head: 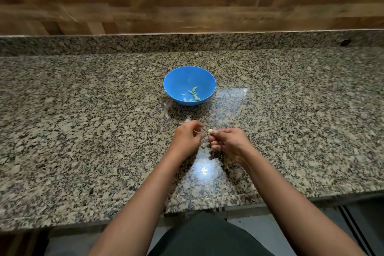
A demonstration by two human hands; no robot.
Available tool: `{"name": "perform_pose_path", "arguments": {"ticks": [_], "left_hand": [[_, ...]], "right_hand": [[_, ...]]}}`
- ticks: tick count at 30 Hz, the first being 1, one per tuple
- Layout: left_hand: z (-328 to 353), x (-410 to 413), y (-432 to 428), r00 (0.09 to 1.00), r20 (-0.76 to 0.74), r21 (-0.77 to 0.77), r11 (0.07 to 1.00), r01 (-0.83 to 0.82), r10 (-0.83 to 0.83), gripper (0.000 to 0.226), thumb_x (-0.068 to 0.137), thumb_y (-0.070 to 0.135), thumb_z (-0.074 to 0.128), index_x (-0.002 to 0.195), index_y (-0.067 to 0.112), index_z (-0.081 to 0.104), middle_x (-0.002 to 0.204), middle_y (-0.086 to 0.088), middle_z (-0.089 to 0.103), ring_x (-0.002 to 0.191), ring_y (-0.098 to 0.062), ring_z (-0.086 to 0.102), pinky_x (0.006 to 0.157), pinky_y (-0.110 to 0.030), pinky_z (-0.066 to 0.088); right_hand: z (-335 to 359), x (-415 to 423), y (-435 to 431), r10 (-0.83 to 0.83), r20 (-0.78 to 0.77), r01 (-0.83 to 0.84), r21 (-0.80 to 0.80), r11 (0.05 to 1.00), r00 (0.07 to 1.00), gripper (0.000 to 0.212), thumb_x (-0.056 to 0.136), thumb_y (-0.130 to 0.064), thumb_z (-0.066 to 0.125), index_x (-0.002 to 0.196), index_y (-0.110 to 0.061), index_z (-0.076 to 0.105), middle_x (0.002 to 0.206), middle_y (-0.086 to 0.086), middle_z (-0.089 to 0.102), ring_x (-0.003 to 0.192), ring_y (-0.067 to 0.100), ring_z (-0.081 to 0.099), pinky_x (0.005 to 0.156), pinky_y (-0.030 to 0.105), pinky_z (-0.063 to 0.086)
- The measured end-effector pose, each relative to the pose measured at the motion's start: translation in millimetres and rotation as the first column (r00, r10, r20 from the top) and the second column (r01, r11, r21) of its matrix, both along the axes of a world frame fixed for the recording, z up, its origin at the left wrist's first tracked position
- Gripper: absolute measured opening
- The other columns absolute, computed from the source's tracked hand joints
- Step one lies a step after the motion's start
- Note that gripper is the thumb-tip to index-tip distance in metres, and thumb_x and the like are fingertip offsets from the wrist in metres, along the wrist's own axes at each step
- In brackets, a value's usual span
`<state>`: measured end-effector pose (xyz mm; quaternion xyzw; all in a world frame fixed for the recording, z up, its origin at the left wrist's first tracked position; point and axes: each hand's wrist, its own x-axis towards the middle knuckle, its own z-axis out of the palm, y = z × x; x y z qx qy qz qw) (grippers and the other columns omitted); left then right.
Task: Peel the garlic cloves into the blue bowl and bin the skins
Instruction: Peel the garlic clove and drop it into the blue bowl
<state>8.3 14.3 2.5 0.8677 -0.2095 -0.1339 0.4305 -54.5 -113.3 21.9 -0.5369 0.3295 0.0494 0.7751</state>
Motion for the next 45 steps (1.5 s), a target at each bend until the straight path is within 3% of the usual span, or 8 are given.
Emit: {"name": "perform_pose_path", "arguments": {"ticks": [4, 10, 18, 24, 31, 35, 41, 45], "left_hand": [[3.2, -1.8, -0.8, 0.987, 0.094, 0.05, 0.991, 0.124, -0.128, 0.029, 0.088, 0.016, 0.064, 0.117, 0.015, 0.064, 0.103, 0.003, 0.061, 0.087, -0.004, 0.056, 0.08, -0.011, 0.043], [4.4, -2.5, -4.4, 0.998, 0.054, -0.039, 0.998, 0.046, -0.044, 0.019, 0.087, 0.019, 0.066, 0.101, 0.008, 0.071, 0.087, 0.002, 0.066, 0.073, -0.004, 0.058, 0.061, -0.001, 0.043], [1.0, 0.3, -5.6, 0.995, -0.098, -0.166, 0.986, -0.017, 0.001, 0.015, 0.085, 0.015, 0.068, 0.097, 0.007, 0.071, 0.085, -0.004, 0.07, 0.07, -0.007, 0.062, 0.066, -0.015, 0.051], [0.5, 1.3, -6.4, 0.99, -0.139, -0.211, 0.976, -0.042, 0.013, 0.011, 0.083, 0.015, 0.07, 0.091, 0.007, 0.071, 0.076, 0.001, 0.068, 0.066, -0.006, 0.061, 0.063, -0.014, 0.05], [-2.5, 2.7, -6.4, 0.959, -0.283, -0.321, 0.943, -0.09, -0.005, 0.011, 0.082, 0.013, 0.071, 0.089, 0.005, 0.07, 0.081, -0.01, 0.07, 0.074, -0.019, 0.067, 0.074, -0.036, 0.057], [2.0, 1.9, -6.8, 0.937, -0.349, -0.369, 0.922, -0.121, -0.017, 0.001, 0.083, 0.006, 0.068, 0.084, 0.007, 0.068, 0.075, -0.007, 0.069, 0.068, -0.018, 0.065, 0.07, -0.034, 0.057], [5.0, 1.0, -7.6, 0.926, -0.378, -0.371, 0.912, -0.173, 0.022, 0.005, 0.086, 0.006, 0.065, 0.082, 0.007, 0.065, 0.075, -0.01, 0.067, 0.067, -0.02, 0.064, 0.069, -0.036, 0.056], [3.7, 1.8, -8.7, 0.927, -0.372, -0.341, 0.922, -0.184, 0.047, 0.004, 0.085, 0.011, 0.067, 0.082, 0.008, 0.065, 0.076, -0.009, 0.067, 0.07, -0.021, 0.064, 0.072, -0.039, 0.056]], "right_hand": [[0.3, -0.5, -3.8, 0.049, -0.002, -0.049, -0.011, 0.999, 0.999, 0.02, 0.092, 0.001, 0.051, 0.1, 0.019, 0.055, 0.069, 0.016, 0.057, 0.054, 0.018, 0.053, 0.045, 0.019, 0.051], [-5.2, -0.6, -3.5, 0.011, 0.076, -0.01, -0.01, 1.0, 0.997, 0.018, 0.087, -0.001, 0.059, 0.1, 0.012, 0.061, 0.074, 0.014, 0.062, 0.054, 0.015, 0.057, 0.048, 0.02, 0.051], [-8.0, 1.5, -1.7, -0.062, 0.149, 0.055, 0.051, 0.997, 0.987, 0.008, 0.089, 0.004, 0.054, 0.093, 0.006, 0.061, 0.073, 0.014, 0.06, 0.052, 0.013, 0.058, 0.049, 0.019, 0.053], [-6.0, 2.6, 0.4, -0.065, 0.154, 0.058, 0.049, 0.997, 0.986, 0.009, 0.09, 0.005, 0.052, 0.094, 0.007, 0.06, 0.075, 0.015, 0.061, 0.057, 0.015, 0.059, 0.053, 0.02, 0.055], [-0.1, 1.6, 1.9, -0.055, 0.158, 0.044, 0.073, 0.996, 0.986, 0.014, 0.092, 0.005, 0.048, 0.091, 0.004, 0.062, 0.074, 0.014, 0.061, 0.061, 0.016, 0.058, 0.055, 0.02, 0.056], [1.9, 2.4, 1.9, -0.06, 0.166, 0.042, 0.108, 0.993, 0.984, 0.014, 0.092, 0.007, 0.047, 0.09, 0.006, 0.061, 0.074, 0.014, 0.06, 0.061, 0.017, 0.057, 0.054, 0.02, 0.055], [-0.3, 0.5, -0.7, -0.07, 0.169, 0.048, 0.132, 0.99, 0.983, 0.014, 0.088, 0.008, 0.053, 0.102, 0.008, 0.055, 0.074, 0.015, 0.062, 0.055, 0.017, 0.06, 0.053, 0.023, 0.056], [-2.1, -0.8, -0.8, -0.075, 0.179, 0.054, 0.117, 0.992, 0.981, 0.011, 0.087, 0.008, 0.053, 0.097, 0.006, 0.058, 0.077, 0.015, 0.062, 0.057, 0.017, 0.06, 0.054, 0.022, 0.056]]}}
